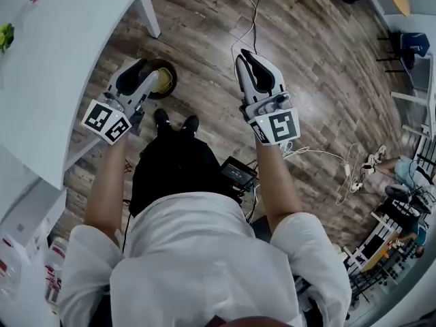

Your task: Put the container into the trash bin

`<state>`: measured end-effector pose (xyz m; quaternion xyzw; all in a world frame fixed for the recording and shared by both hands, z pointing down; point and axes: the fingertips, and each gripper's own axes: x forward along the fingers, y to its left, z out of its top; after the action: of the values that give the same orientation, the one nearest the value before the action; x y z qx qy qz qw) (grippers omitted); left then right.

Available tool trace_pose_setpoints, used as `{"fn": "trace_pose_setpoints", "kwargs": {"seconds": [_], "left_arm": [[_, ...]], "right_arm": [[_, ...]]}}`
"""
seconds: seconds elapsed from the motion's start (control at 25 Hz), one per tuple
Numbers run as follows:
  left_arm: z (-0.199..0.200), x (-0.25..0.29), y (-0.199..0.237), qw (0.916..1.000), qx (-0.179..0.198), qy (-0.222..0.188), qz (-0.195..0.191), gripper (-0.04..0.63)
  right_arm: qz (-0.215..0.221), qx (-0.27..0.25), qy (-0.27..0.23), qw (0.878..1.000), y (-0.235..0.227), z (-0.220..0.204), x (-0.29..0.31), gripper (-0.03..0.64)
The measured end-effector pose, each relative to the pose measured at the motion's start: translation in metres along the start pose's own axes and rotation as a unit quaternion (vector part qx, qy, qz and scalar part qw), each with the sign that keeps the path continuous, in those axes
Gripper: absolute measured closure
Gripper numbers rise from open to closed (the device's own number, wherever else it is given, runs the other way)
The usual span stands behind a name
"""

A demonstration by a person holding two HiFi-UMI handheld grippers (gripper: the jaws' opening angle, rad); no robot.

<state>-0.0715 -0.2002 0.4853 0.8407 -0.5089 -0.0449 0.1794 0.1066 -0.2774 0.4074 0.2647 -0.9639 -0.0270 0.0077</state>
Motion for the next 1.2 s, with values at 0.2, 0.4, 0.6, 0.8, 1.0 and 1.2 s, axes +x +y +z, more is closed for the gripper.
{"fn": "trace_pose_setpoints", "kwargs": {"seconds": [0.2, 0.4, 0.6, 0.8, 1.0, 1.2], "left_arm": [[0.112, -0.024, -0.034, 0.9963, 0.047, -0.072, 0.000, 0.430], [0.189, -0.055, -0.065, 0.9872, 0.112, -0.114, -0.003, 0.434], [0.231, -0.087, -0.087, 0.9790, 0.160, -0.126, 0.001, 0.481], [0.248, -0.120, -0.094, 0.9727, 0.191, -0.131, 0.013, 0.525], [0.250, -0.169, -0.095, 0.9688, 0.203, -0.134, 0.046, 0.549], [0.242, -0.221, -0.072, 0.9731, 0.170, -0.132, 0.082, 0.554]], "right_arm": [[0.001, -0.053, -0.047, 0.997, 0.000, 0.092, -0.035, 0.557], [-0.027, -0.071, -0.089, 0.993, 0.001, 0.154, -0.064, 0.558], [-0.079, -0.069, -0.109, 0.989, 0.000, 0.196, -0.090, 0.558], [-0.146, -0.064, -0.123, 0.979, 0.012, 0.218, -0.115, 0.558], [-0.185, -0.063, -0.106, 0.975, 0.061, 0.215, -0.135, 0.558], [-0.196, -0.056, -0.113, 0.973, 0.109, 0.219, -0.145, 0.558]]}}
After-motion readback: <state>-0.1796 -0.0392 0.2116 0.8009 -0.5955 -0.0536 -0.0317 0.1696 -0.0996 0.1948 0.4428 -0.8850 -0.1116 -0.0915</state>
